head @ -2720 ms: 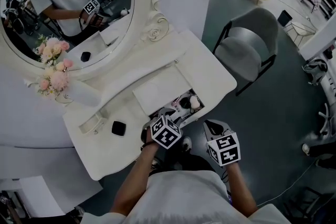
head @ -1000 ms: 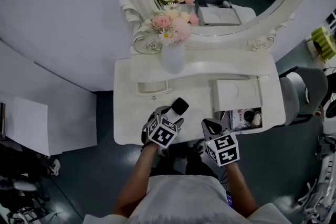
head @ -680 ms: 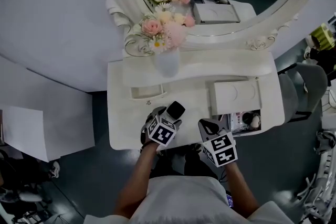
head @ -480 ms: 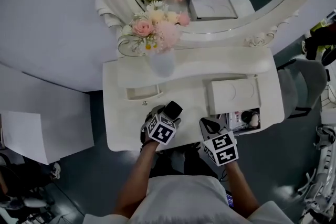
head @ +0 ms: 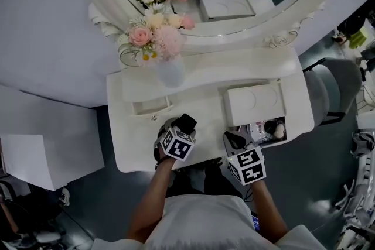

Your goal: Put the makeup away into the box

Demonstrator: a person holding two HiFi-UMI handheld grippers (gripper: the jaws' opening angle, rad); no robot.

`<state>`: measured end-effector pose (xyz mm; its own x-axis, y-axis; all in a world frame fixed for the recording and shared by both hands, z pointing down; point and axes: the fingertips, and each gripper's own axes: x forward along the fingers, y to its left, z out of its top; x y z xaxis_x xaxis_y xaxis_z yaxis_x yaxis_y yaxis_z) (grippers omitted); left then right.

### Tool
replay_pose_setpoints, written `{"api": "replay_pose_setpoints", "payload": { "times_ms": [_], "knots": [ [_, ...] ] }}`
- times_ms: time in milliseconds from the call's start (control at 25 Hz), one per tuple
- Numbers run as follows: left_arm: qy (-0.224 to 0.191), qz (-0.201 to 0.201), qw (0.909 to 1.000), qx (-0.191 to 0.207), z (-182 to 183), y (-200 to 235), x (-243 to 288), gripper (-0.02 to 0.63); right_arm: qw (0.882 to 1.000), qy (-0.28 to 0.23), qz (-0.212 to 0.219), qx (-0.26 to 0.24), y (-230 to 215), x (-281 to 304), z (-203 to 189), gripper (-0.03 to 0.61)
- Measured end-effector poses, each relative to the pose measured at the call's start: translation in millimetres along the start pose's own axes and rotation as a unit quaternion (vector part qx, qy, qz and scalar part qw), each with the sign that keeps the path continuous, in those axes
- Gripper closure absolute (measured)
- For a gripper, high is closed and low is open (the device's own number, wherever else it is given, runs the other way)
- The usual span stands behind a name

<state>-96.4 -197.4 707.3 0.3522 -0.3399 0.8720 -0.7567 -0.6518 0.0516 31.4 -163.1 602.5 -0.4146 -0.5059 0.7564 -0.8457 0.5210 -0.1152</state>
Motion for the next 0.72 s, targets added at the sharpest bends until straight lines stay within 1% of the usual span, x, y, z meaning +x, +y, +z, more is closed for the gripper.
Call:
{"api": "replay_pose_setpoints", "payload": {
  "times_ms": [200, 400, 520, 720],
  "knots": [
    [-0.006, 0.006, 0.9999, -0.013, 0.2, 2.4, -0.7, 0.268, 1.0, -0.012, -0.013, 0.008, -6.3, -11.2, 1.1, 0.581],
    [-0.031, 0.013, 0.9992, -0.02, 10.0, 7.2, -13.7, 0.268, 0.999, -0.027, -0.038, 0.023, -15.7, -30.6, -2.9, 0.581],
    [-0.052, 0.011, 0.9986, -0.007, 27.5, 2.9, -26.9, 0.268, 0.997, -0.038, -0.057, 0.037, -23.1, -46.5, -6.4, 0.581],
    [-0.089, -0.005, 0.9954, 0.035, 69.3, -20.7, -46.4, 0.268, 0.992, -0.057, -0.09, 0.061, -36.6, -73.3, -14.2, 0.581]
  ]
}}
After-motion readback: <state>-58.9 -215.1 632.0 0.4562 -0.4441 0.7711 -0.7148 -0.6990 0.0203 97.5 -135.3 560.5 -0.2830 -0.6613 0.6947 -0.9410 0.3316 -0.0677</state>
